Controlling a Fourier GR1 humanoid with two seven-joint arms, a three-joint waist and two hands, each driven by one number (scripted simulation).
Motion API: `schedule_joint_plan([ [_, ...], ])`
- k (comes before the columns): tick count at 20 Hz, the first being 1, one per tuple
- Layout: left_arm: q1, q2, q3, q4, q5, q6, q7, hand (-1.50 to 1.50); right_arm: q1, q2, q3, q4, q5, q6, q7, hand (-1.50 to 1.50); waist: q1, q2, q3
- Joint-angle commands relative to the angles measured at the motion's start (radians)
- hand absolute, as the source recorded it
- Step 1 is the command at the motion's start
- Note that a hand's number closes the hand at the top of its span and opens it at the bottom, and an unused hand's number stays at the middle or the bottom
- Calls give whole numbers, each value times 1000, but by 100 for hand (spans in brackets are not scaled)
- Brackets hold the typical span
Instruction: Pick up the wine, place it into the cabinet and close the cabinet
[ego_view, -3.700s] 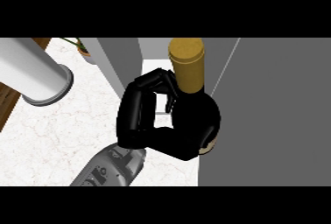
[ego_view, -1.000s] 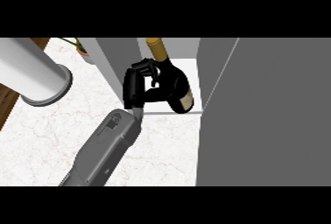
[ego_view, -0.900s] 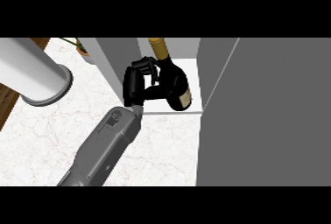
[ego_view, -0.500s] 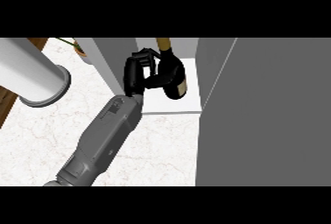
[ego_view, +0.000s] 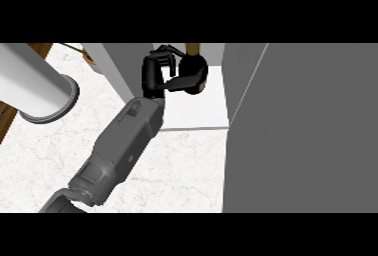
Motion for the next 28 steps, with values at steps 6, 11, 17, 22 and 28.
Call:
schedule_joint_plan([
  [6,-89,-4,74,146,55,-32,-64,150,2,-15,-43,-64,-104,12,29,-150,-13,5,0],
  [11,-82,-4,148,163,111,-94,-52,150,-4,6,-15,-43,-43,-4,5,-150,-1,3,0],
  [17,-96,-4,177,244,154,-119,-133,150,13,18,39,-75,-40,3,22,-150,-30,10,-1],
  [22,-135,-4,180,287,121,-121,-135,150,35,18,38,-77,-40,12,4,-150,-23,10,0],
  [28,-120,35,184,329,100,-120,-158,-150,29,4,11,-70,-64,31,-16,-150,-31,16,-1],
])
